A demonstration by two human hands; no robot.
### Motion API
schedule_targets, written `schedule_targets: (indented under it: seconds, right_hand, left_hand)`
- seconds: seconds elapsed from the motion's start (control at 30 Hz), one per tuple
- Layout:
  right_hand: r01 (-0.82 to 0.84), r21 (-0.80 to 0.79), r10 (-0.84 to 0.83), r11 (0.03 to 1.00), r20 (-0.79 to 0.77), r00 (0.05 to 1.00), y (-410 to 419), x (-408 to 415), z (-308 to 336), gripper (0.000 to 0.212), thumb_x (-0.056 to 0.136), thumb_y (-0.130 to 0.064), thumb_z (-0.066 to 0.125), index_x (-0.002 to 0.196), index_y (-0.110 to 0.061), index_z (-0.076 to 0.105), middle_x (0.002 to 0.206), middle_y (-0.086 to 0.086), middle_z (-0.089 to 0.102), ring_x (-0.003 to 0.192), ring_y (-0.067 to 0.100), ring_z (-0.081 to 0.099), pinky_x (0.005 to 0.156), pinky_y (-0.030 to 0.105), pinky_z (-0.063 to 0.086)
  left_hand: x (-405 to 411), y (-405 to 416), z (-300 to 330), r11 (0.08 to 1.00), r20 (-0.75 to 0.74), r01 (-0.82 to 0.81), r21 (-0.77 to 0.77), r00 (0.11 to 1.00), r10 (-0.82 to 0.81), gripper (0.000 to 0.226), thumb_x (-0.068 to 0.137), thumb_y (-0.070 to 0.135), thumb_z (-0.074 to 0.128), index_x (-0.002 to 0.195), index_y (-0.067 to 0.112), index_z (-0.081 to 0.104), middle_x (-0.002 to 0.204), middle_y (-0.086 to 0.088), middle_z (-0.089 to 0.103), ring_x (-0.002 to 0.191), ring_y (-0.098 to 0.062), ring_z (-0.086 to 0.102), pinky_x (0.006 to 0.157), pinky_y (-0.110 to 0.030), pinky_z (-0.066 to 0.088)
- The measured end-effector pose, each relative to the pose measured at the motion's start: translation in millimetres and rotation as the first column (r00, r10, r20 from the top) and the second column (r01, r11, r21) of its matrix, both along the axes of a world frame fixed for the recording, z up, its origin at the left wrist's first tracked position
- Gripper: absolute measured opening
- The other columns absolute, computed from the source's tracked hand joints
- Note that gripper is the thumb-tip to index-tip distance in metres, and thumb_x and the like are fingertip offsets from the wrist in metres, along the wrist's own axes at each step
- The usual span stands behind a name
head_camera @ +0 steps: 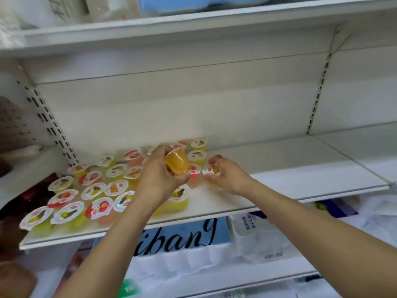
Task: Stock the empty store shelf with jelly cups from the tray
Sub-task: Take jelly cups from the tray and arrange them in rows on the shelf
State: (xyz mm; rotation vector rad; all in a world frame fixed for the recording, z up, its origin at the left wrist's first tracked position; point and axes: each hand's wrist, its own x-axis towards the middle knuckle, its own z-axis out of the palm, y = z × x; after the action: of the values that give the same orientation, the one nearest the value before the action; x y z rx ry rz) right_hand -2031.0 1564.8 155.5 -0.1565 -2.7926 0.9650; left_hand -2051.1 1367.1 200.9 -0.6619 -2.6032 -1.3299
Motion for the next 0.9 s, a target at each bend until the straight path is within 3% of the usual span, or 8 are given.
schedule_targets:
  seconds: [0.13, 0.2, 0.3, 0.4, 0.53, 0.6, 0.73, 0.9]
  right_hand:
    - [0.055, 0.119, -0.065, 0.991, 0.077, 0.995, -6, -4, 2, 0.054, 0.091, -0.050, 0.051, 0.137, -0.024, 0.042, 0.133, 0.006, 0.050, 0.120, 0.024, 0.049, 0.096, 0.039, 0.044]
    - [0.102, 0.184, -0.102, 0.978, -0.008, 0.995, -8, 4, 10, 0.056, 0.093, -0.057, 0.042, 0.142, -0.031, 0.038, 0.140, 0.006, 0.042, 0.128, 0.028, 0.039, 0.102, 0.043, 0.038]
    - [-0.066, -0.128, 0.033, 0.990, -0.239, 0.971, -24, 22, 35, 0.051, 0.091, -0.059, 0.047, 0.137, -0.036, 0.044, 0.131, -0.005, 0.050, 0.115, 0.015, 0.048, 0.096, 0.033, 0.042]
    - [-0.332, -0.340, 0.250, 0.880, -0.262, 0.932, -43, 26, 48, 0.052, 0.082, -0.045, 0.068, 0.130, -0.031, 0.054, 0.113, -0.012, 0.061, 0.093, 0.005, 0.059, 0.078, 0.019, 0.047]
    - [-0.184, -0.459, 0.055, 0.869, -0.280, 0.959, -39, 31, 39, 0.029, 0.078, -0.016, 0.075, 0.100, -0.030, 0.063, 0.087, -0.005, 0.064, 0.065, 0.001, 0.052, 0.063, 0.019, 0.045]
    - [-0.098, -0.384, 0.004, 0.918, -0.237, 0.972, -33, 39, 28, 0.028, 0.075, -0.020, 0.077, 0.097, -0.028, 0.061, 0.087, -0.004, 0.064, 0.067, 0.007, 0.053, 0.063, 0.026, 0.049]
    - [-0.049, -0.160, 0.021, 0.986, -0.176, 0.984, -35, 54, 5, 0.029, 0.078, -0.026, 0.074, 0.100, -0.029, 0.056, 0.097, -0.010, 0.061, 0.076, 0.009, 0.058, 0.073, 0.034, 0.053]
    - [-0.002, -0.076, -0.005, 0.997, -0.103, 0.995, -34, 57, -10, 0.030, 0.079, -0.024, 0.070, 0.103, -0.029, 0.053, 0.108, -0.006, 0.059, 0.082, 0.012, 0.057, 0.078, 0.036, 0.052]
  left_hand:
    - [-7, -7, -4, 1.000, -0.001, -0.009, -0.017, 1.000, 0.009, 0.054, 0.067, 0.027, 0.087, 0.102, 0.034, 0.046, 0.094, 0.009, 0.066, 0.079, -0.009, 0.068, 0.077, -0.039, 0.058]
    - [-7, -8, -7, 1.000, -0.012, -0.013, -0.023, 1.000, 0.013, 0.054, 0.066, 0.031, 0.087, 0.103, 0.035, 0.047, 0.095, 0.009, 0.066, 0.080, -0.009, 0.067, 0.076, -0.039, 0.058]
    - [-2, -5, -7, 0.999, -0.103, 0.005, -0.040, 0.995, -0.010, 0.054, 0.065, 0.033, 0.085, 0.105, 0.032, 0.050, 0.100, 0.007, 0.063, 0.084, -0.012, 0.064, 0.075, -0.039, 0.056]
    - [8, 2, -4, 0.996, -0.193, 0.029, -0.081, 0.980, -0.044, 0.055, 0.065, 0.031, 0.083, 0.111, 0.028, 0.052, 0.107, 0.006, 0.057, 0.086, -0.013, 0.061, 0.072, -0.039, 0.055]
    - [18, -4, -3, 0.988, -0.167, 0.122, -0.092, 0.977, -0.137, 0.071, 0.064, 0.040, 0.086, 0.124, 0.033, 0.050, 0.121, 0.014, 0.051, 0.097, 0.000, 0.057, 0.085, -0.031, 0.053]
    - [19, -13, -5, 0.965, -0.187, 0.073, -0.252, 0.975, -0.123, 0.075, 0.065, 0.054, 0.080, 0.129, 0.034, 0.047, 0.131, 0.014, 0.050, 0.113, -0.005, 0.052, 0.097, -0.031, 0.043]
    - [17, -24, -16, 0.746, -0.275, -0.107, -0.657, 0.956, -0.106, 0.067, 0.069, 0.067, 0.068, 0.127, 0.041, 0.049, 0.132, 0.012, 0.054, 0.131, -0.014, 0.036, 0.112, -0.043, 0.015]
    - [15, -25, -27, 0.695, -0.312, -0.167, -0.700, 0.946, -0.087, 0.050, 0.080, 0.057, 0.065, 0.125, 0.038, 0.055, 0.122, 0.006, 0.062, 0.131, -0.015, 0.038, 0.117, -0.044, 0.005]
